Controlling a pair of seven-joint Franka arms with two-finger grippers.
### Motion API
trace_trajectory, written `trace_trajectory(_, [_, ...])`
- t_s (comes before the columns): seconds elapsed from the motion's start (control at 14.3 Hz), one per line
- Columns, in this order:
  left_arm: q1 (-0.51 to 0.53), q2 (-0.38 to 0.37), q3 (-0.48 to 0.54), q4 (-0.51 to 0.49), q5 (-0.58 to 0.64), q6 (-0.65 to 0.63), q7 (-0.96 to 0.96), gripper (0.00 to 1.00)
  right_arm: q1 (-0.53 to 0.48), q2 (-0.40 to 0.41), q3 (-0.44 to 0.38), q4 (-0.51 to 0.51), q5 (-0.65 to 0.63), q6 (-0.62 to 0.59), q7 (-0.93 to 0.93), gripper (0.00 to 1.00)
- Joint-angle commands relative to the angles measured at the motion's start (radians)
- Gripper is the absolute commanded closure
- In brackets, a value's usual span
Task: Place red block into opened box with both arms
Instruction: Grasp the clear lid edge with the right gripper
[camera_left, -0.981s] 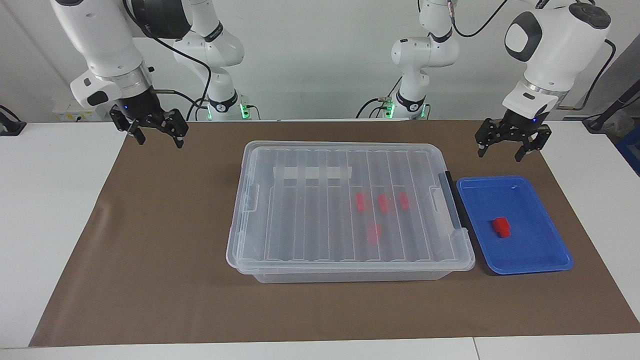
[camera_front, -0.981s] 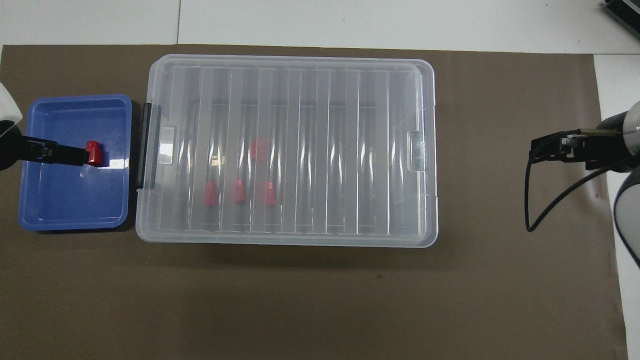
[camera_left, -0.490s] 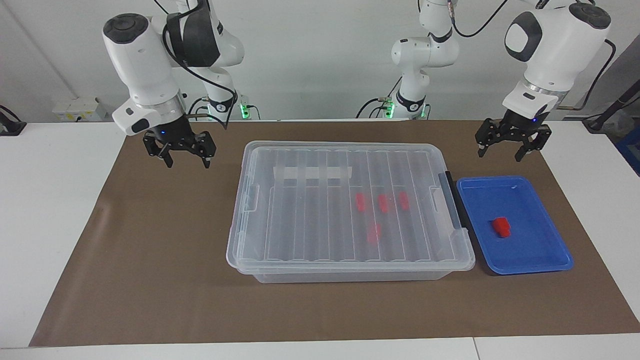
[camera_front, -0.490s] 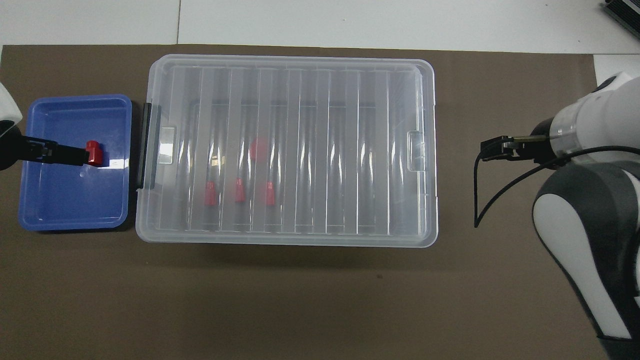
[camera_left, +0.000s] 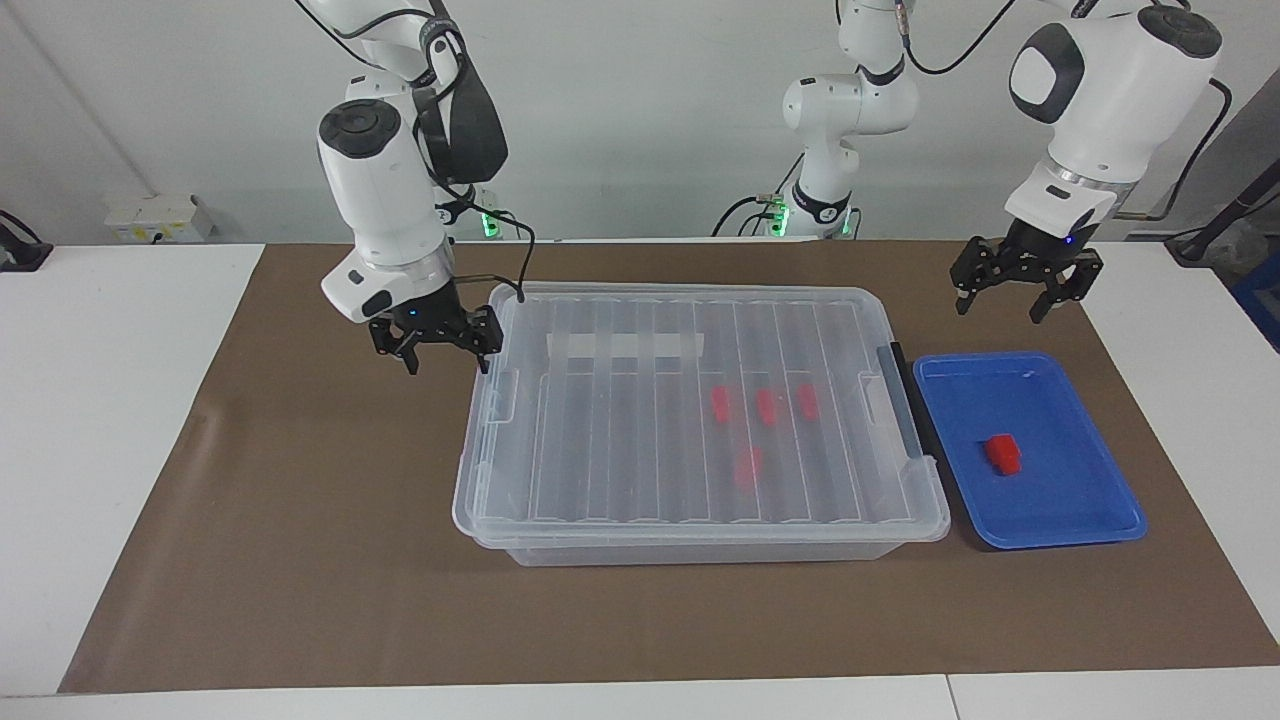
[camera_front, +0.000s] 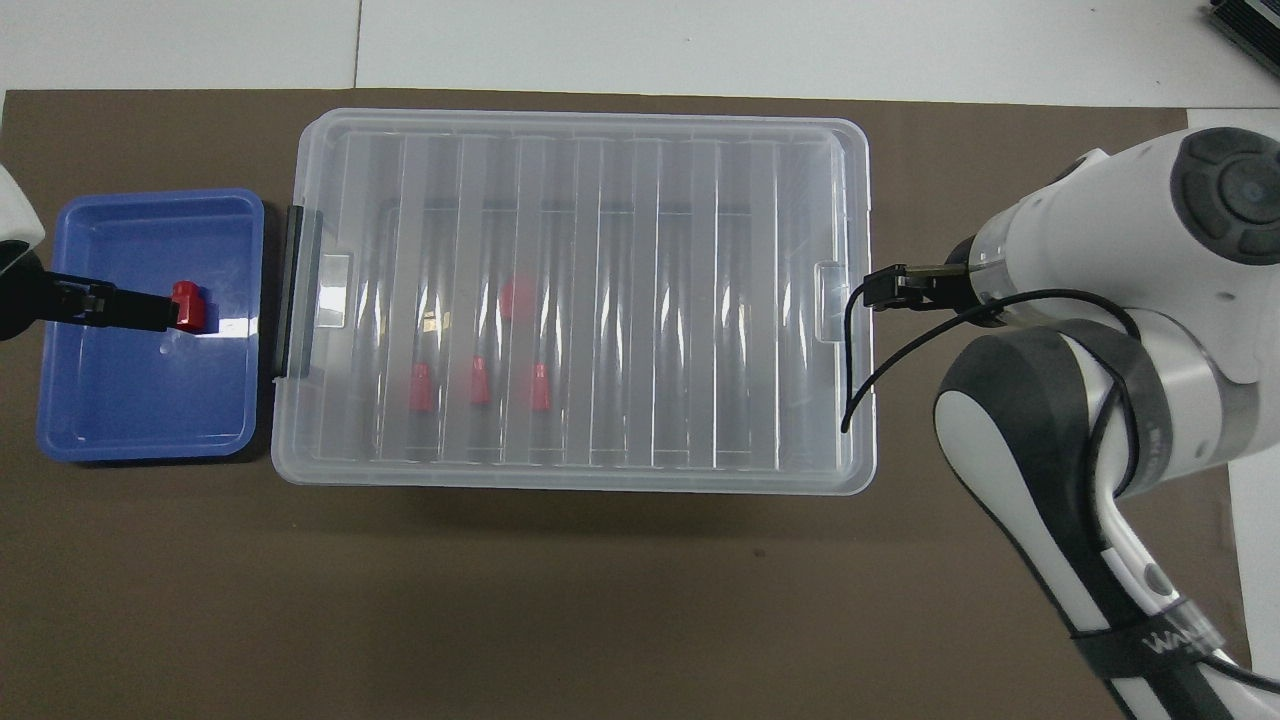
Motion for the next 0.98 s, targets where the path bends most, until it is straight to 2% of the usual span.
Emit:
trace_trajectory(0.0, [-0.006, -0.018, 0.008, -0.010, -0.007, -0.006, 0.001, 0.00, -0.012, 0.034, 0.029, 0.006, -0.044, 0.031, 0.049, 0.02])
trace_trajectory(0.49, [-0.005, -0.018, 0.008, -0.010, -0.007, -0.006, 0.001, 0.00, -0.012, 0.034, 0.023, -0.006, -0.044, 0.013, 0.039, 0.02])
trace_trajectory(0.91, [-0.005, -0.018, 0.008, -0.010, -0.007, -0.006, 0.001, 0.00, -0.002, 0.033, -0.023, -0.008, -0.041, -0.009, -0.029, 0.02])
